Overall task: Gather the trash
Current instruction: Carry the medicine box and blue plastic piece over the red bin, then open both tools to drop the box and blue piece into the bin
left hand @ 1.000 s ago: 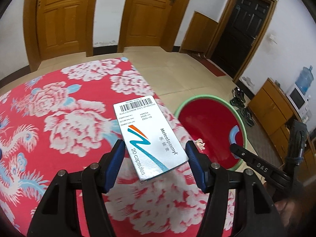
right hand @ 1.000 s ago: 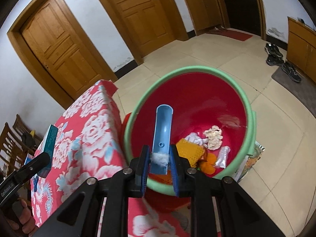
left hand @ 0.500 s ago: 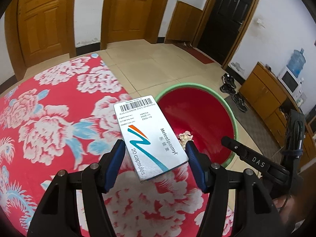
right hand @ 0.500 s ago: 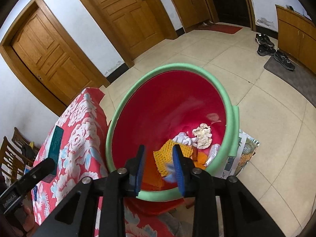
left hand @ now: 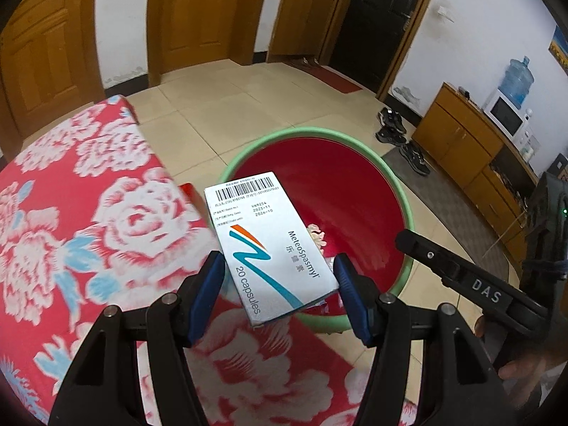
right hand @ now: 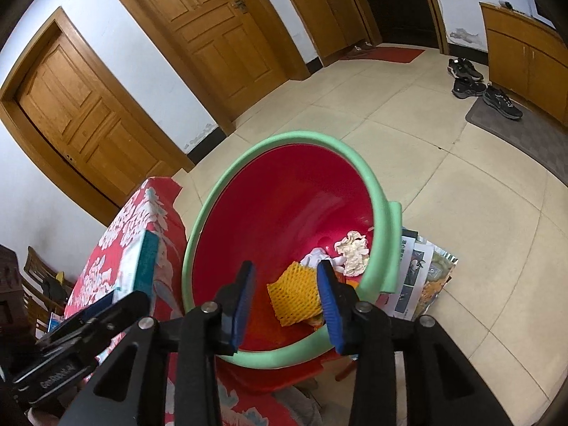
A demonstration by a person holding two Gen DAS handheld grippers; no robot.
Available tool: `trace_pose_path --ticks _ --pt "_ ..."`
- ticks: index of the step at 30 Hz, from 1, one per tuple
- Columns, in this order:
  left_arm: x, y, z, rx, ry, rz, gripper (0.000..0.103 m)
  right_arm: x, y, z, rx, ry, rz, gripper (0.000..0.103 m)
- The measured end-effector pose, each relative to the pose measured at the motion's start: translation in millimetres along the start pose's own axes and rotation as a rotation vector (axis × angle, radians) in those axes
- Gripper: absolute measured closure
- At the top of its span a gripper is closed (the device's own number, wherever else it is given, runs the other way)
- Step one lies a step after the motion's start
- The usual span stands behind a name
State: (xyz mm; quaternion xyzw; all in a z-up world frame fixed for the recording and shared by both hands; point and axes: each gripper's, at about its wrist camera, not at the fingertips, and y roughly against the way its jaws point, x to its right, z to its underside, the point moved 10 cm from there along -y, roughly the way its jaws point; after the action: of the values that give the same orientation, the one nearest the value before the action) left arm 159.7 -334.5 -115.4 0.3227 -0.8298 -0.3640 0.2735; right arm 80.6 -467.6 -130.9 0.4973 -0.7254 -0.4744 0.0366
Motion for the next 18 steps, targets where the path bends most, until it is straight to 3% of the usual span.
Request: trace_pose_path --ticks 9,18 --pt "11.2 -13.7 -5.1 -0.009 -0.039 -0.01 0.039 13.0 1.3 -4.4 0.005 -0.021 0.013 0.057" --pt "-4.4 -3.0 -4.5 -0.001 0.024 -0.034 0.039 9.8 0.7 -0.9 -0.011 -0.01 0.011 0.043"
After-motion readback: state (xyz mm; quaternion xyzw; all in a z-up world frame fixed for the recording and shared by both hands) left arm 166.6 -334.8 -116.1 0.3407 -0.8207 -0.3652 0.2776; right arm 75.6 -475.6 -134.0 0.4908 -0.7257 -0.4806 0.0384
